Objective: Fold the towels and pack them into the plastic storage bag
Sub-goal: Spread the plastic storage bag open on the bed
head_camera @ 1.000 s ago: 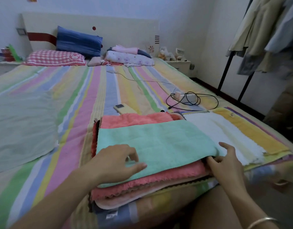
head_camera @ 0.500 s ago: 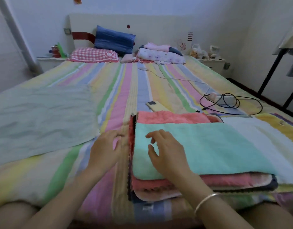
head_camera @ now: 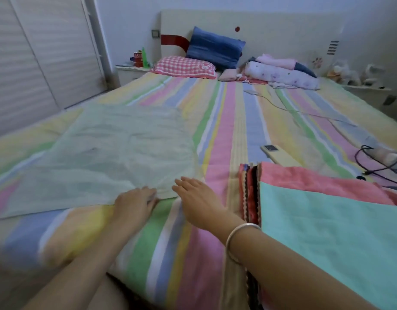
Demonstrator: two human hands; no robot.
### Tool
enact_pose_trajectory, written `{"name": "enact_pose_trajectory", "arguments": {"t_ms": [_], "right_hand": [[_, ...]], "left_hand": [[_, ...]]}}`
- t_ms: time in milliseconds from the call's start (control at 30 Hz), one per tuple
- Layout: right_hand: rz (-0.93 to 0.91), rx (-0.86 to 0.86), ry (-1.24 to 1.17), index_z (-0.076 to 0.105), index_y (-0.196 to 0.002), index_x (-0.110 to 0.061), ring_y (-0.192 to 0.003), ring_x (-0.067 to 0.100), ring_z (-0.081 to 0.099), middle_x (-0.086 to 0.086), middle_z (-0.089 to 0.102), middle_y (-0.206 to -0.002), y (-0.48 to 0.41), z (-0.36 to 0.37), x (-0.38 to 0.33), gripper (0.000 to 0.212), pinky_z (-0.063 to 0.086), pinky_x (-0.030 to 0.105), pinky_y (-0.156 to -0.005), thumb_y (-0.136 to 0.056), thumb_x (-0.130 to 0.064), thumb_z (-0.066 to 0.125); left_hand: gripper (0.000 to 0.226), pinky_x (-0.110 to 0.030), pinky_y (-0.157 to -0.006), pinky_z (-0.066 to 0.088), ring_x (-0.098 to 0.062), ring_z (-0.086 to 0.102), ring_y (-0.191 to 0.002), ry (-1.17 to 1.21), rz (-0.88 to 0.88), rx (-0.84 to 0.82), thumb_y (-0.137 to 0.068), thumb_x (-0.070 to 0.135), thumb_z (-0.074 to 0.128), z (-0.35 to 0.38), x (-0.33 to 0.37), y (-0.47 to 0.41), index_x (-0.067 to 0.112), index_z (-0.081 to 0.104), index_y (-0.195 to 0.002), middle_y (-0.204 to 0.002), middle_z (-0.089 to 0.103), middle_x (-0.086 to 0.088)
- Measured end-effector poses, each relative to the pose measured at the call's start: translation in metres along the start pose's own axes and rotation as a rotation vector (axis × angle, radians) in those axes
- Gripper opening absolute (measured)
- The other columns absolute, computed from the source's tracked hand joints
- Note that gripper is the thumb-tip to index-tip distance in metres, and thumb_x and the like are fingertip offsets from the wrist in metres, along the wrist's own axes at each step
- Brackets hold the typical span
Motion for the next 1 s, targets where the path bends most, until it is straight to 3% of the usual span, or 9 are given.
{"name": "enact_pose_trajectory", "arguments": {"t_ms": [100, 200, 300, 400, 500, 600, 667, 867, 1000], "right_hand": [[-0.049, -0.080, 0.030, 0.045, -0.137, -0.013, -0.139, 0.022, 0.032, 0.006, 0.040, -0.148, -0.016, 0.015, 0.006, 0.041, 0.021, 0.032, -0.111, -0.096, -0.018, 0.045], [-0.055, -0.090, 0.098, 0.057, -0.111, -0.019, -0.106, 0.027, 0.062, 0.003, 0.063, -0.113, -0.014, 0.022, 0.013, 0.023, 0.046, 0.039, -0.077, -0.096, -0.025, 0.041], [-0.057, -0.078, 0.153, 0.054, -0.111, -0.014, -0.091, 0.034, 0.064, 0.007, 0.065, -0.103, -0.006, 0.015, 0.014, 0.022, 0.035, 0.039, -0.062, -0.096, -0.018, 0.039], [-0.008, -0.044, 0.113, 0.051, -0.116, -0.015, -0.091, 0.035, 0.062, 0.008, 0.065, -0.104, -0.004, -0.001, 0.015, 0.025, 0.029, 0.035, -0.063, -0.093, -0.011, 0.042], [0.099, 0.003, -0.029, 0.059, -0.113, -0.024, -0.090, 0.034, 0.061, 0.008, 0.067, -0.100, 0.001, -0.011, 0.023, 0.024, 0.039, 0.034, -0.066, -0.095, -0.021, 0.045], [0.161, 0.017, -0.230, 0.068, -0.104, -0.027, -0.089, 0.028, 0.063, 0.003, 0.071, -0.095, 0.012, -0.016, 0.025, 0.021, 0.048, 0.037, -0.076, -0.094, -0.030, 0.050], [0.151, 0.007, -0.258, 0.070, -0.102, -0.029, -0.089, 0.024, 0.064, -0.003, 0.072, -0.095, 0.020, -0.017, 0.020, 0.019, 0.049, 0.035, -0.077, -0.092, -0.031, 0.053], [0.206, -0.032, -0.323, 0.069, -0.097, -0.036, -0.084, 0.007, 0.064, -0.016, 0.071, -0.097, 0.033, -0.014, 0.015, 0.015, 0.049, 0.028, -0.079, -0.089, -0.042, 0.058], [0.262, -0.068, -0.538, 0.072, -0.086, -0.037, -0.078, -0.003, 0.060, -0.022, 0.069, -0.084, 0.031, -0.012, 0.015, 0.021, 0.050, 0.026, -0.079, -0.078, -0.056, 0.067]], "left_hand": [[0.034, -0.033, -0.057, 0.050, -0.028, 0.069, -0.072, 0.022, 0.041, 0.037, -0.091, 0.050, 0.044, -0.002, 0.015, 0.011, 0.032, 0.070, -0.102, -0.078, 0.070, -0.001], [0.035, -0.034, -0.068, 0.054, -0.027, 0.070, -0.086, 0.166, 0.020, 0.052, -0.090, 0.044, 0.043, -0.002, 0.023, 0.019, 0.032, 0.070, -0.107, -0.096, 0.073, 0.002], [0.027, -0.030, -0.086, 0.049, -0.019, 0.064, -0.099, 0.429, 0.050, 0.189, -0.086, 0.029, 0.051, -0.017, 0.038, 0.034, 0.023, 0.072, -0.103, -0.107, 0.070, 0.003], [0.012, -0.025, -0.068, 0.048, -0.004, 0.059, -0.078, 0.599, -0.035, 0.303, -0.087, 0.035, 0.055, -0.041, 0.060, 0.061, 0.027, 0.063, -0.084, -0.083, 0.063, 0.014], [0.031, -0.032, -0.058, 0.052, -0.005, 0.062, -0.061, 0.766, -0.293, 0.177, -0.091, 0.045, 0.056, -0.044, 0.068, 0.077, 0.023, 0.066, -0.071, -0.066, 0.067, 0.010], [0.032, -0.032, -0.047, 0.056, -0.014, 0.067, -0.054, 1.307, -0.714, -0.093, -0.094, 0.036, 0.060, -0.039, 0.070, 0.074, 0.007, 0.072, -0.085, -0.072, 0.075, -0.004], [0.029, -0.026, -0.044, 0.053, -0.015, 0.068, -0.055, 1.534, -0.903, -0.087, -0.093, 0.029, 0.062, -0.040, 0.068, 0.071, 0.001, 0.068, -0.093, -0.079, 0.075, -0.010], [0.022, -0.024, -0.049, 0.056, -0.015, 0.072, -0.064, 1.656, -0.959, -0.049, -0.090, 0.025, 0.066, -0.042, 0.067, 0.073, 0.004, 0.067, -0.094, -0.083, 0.076, -0.009], [0.023, -0.024, -0.051, 0.054, -0.020, 0.074, -0.073, 1.682, -0.942, -0.020, -0.088, 0.022, 0.068, -0.039, 0.066, 0.077, 0.000, 0.069, -0.092, -0.089, 0.075, -0.012]]}}
Point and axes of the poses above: each hand's wrist, its own y-axis away from the middle knuckle, its own z-axis out of the palm, x = y × z, the point moved 2 cm from there along -y, towards the middle knuckle
